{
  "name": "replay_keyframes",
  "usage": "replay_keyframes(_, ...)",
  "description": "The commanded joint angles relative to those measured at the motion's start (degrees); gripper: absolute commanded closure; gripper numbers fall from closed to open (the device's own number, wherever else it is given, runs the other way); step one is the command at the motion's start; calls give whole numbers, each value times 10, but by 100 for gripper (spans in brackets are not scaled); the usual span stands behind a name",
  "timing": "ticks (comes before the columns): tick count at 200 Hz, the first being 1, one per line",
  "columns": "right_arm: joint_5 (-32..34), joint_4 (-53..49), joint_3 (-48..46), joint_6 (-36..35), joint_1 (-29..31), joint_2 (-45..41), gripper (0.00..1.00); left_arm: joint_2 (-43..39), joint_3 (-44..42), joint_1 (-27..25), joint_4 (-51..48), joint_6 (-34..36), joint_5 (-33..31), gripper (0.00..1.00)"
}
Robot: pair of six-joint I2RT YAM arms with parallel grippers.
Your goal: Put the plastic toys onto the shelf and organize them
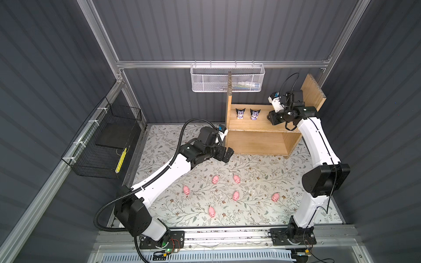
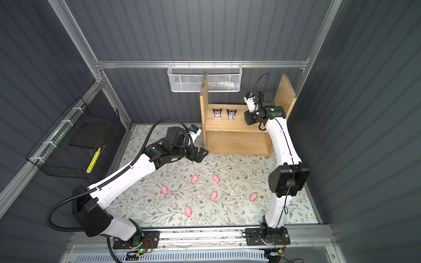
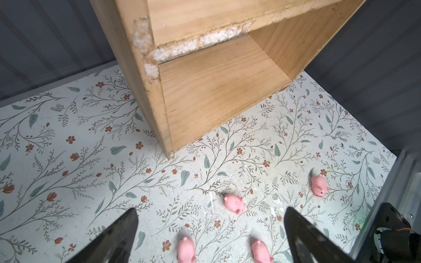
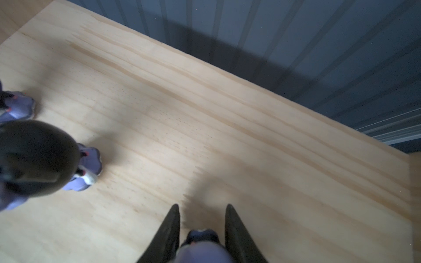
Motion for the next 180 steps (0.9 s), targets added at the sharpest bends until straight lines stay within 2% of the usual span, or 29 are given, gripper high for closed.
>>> replay_keyframes(1, -9, -12, 18, -3, -2, 5, 74, 5, 13, 0, 7, 14, 8, 0)
replay_keyframes(120, 1, -15, 20, 7, -1, 18, 62, -4, 5, 0, 11, 16, 0, 0)
replay_keyframes(180, 13, -21, 16, 12, -2, 15, 50, -3, 5, 0, 9, 18, 1, 0)
